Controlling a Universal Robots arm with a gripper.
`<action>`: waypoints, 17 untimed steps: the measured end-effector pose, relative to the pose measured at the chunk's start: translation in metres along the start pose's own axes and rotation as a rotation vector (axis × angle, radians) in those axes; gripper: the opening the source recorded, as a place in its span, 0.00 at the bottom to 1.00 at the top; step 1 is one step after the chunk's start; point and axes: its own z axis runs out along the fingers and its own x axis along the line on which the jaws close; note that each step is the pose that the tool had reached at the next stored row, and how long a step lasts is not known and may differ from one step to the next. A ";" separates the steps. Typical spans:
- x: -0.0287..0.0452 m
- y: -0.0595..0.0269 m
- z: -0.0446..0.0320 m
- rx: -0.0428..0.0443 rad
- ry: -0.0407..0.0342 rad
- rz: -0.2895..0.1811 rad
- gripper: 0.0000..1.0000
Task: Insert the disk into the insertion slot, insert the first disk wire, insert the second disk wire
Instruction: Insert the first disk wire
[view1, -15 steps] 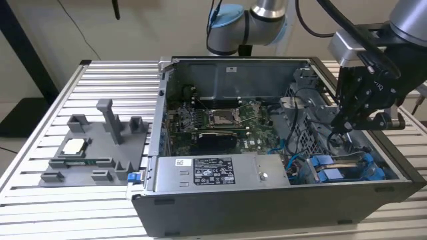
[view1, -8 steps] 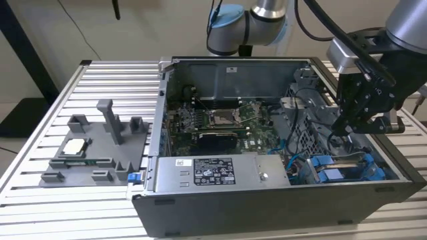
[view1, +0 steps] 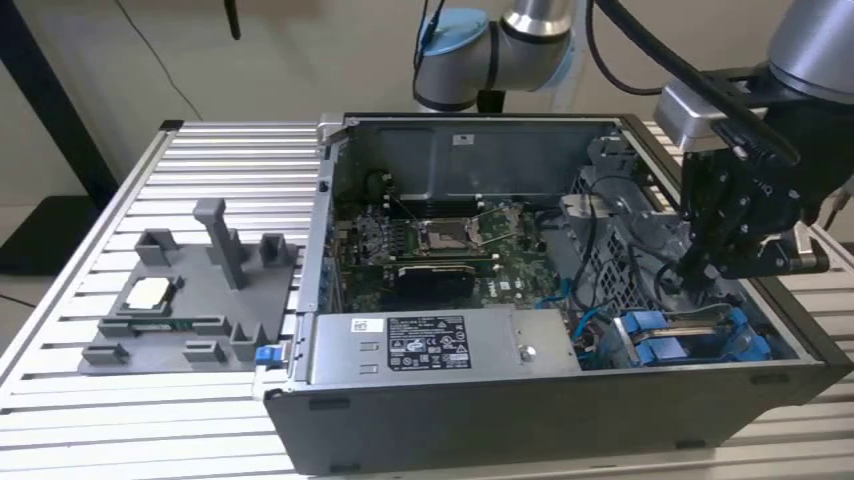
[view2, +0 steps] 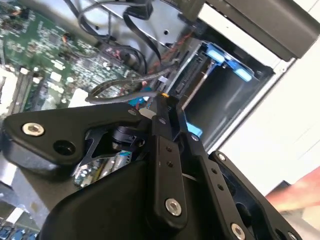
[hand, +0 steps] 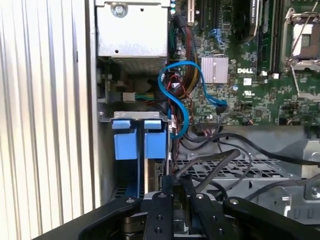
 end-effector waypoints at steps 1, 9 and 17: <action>0.0000 0.0000 0.0009 0.0035 0.0041 0.000 0.19; 0.0000 0.0000 0.0019 0.0046 0.0048 0.000 0.19; 0.0001 0.0002 0.0048 0.0061 0.0050 0.000 0.19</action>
